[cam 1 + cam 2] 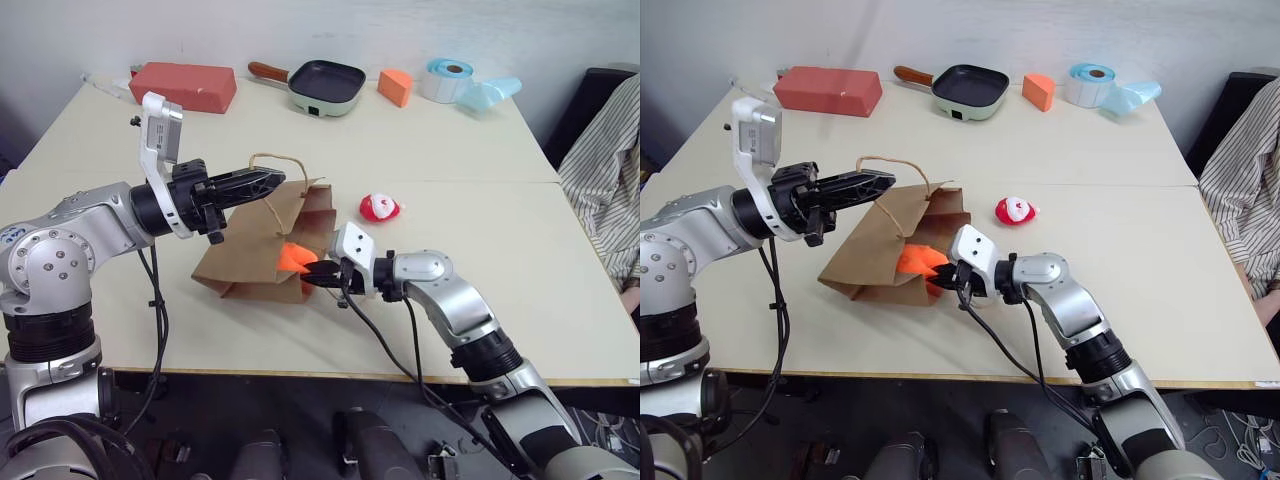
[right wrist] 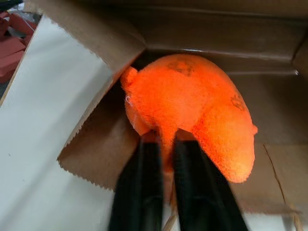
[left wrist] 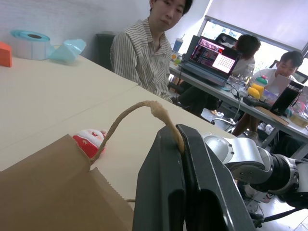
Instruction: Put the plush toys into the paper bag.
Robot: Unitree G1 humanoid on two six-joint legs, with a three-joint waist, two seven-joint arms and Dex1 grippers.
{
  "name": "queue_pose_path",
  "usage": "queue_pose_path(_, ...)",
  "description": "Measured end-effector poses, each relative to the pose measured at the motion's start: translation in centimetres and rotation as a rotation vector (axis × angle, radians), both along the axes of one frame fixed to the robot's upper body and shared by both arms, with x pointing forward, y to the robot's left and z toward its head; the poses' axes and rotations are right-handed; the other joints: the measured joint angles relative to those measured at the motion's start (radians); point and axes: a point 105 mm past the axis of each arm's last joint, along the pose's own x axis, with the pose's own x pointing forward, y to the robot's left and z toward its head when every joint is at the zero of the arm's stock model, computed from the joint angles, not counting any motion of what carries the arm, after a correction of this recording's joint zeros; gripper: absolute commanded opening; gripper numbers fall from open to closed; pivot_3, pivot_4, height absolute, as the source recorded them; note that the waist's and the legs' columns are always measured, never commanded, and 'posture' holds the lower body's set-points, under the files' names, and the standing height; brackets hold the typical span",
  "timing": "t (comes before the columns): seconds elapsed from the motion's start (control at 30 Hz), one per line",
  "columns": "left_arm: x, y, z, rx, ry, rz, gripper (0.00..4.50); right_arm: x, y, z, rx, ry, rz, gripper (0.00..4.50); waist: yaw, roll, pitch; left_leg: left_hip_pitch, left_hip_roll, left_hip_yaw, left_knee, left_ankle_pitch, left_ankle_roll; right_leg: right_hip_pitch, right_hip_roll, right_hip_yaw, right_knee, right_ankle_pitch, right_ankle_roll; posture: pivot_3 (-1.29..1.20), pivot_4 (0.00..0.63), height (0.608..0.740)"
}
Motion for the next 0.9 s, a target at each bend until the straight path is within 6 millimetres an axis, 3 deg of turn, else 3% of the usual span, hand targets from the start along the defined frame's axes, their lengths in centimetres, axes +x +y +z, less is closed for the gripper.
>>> queue_pose_path(0.2,0.0,-0.5,-0.2,-0.008,0.006,-0.018,0.0,1.4,3.7,1.8,0.048,-0.002,0.039,0.03,-0.017,0.0,0.0,0.0,0.0,0.0,0.0,0.0,-0.001,0.0,0.0,0.0,0.001,0.0,0.0,0.0,0.15,0.74)
queue_pose_path(0.4,0.0,-0.6,-0.3,-0.006,0.009,-0.021,0.0,2.7,4.8,-0.4,0.02,0.044,-0.016,0.03,-0.023,0.0,0.0,0.0,0.0,0.0,0.0,0.0,0.0,0.0,0.0,0.0,0.001,0.0,0.0,0.0,0.15,0.74)
queue_pose_path(0.5,0.0,-0.6,-0.3,-0.006,0.009,-0.021,0.0,2.9,4.5,-0.1,0.038,0.058,-0.031,0.71,-0.025,0.0,0.0,0.0,0.0,0.0,0.0,0.0,0.0,0.0,0.0,-0.001,0.001,0.0,0.0,0.0,0.15,0.74)
queue_pose_path(0.6,0.0,-0.5,-0.3,-0.004,0.008,-0.019,0.0,2.5,3.1,1.2,0.07,0.06,-0.033,1.67,-0.022,0.0,0.0,0.0,0.0,-0.001,0.0,0.0,0.0,0.0,0.0,-0.001,0.001,0.0,0.0,0.0,0.15,0.74)
queue_pose_path(0.77,0.0,-0.1,-0.4,-0.005,0.01,-0.003,0.0,0.9,-1.6,3.5,0.125,0.083,-0.063,3.33,-0.015,0.0,0.0,-0.001,0.0,-0.002,0.0,0.0,0.0,0.0,-0.001,-0.001,0.0,0.0,0.0,0.0,0.15,0.74)
queue_pose_path(0.9,0.0,0.1,-0.5,-0.003,0.014,0.004,0.0,-0.1,-5.7,6.1,0.164,0.068,-0.11,3.33,-0.014,0.0,0.0,-0.001,0.0,-0.002,0.0,0.0,0.0,0.0,0.0,-0.002,0.0,0.0,0.0,0.0,0.15,0.74)
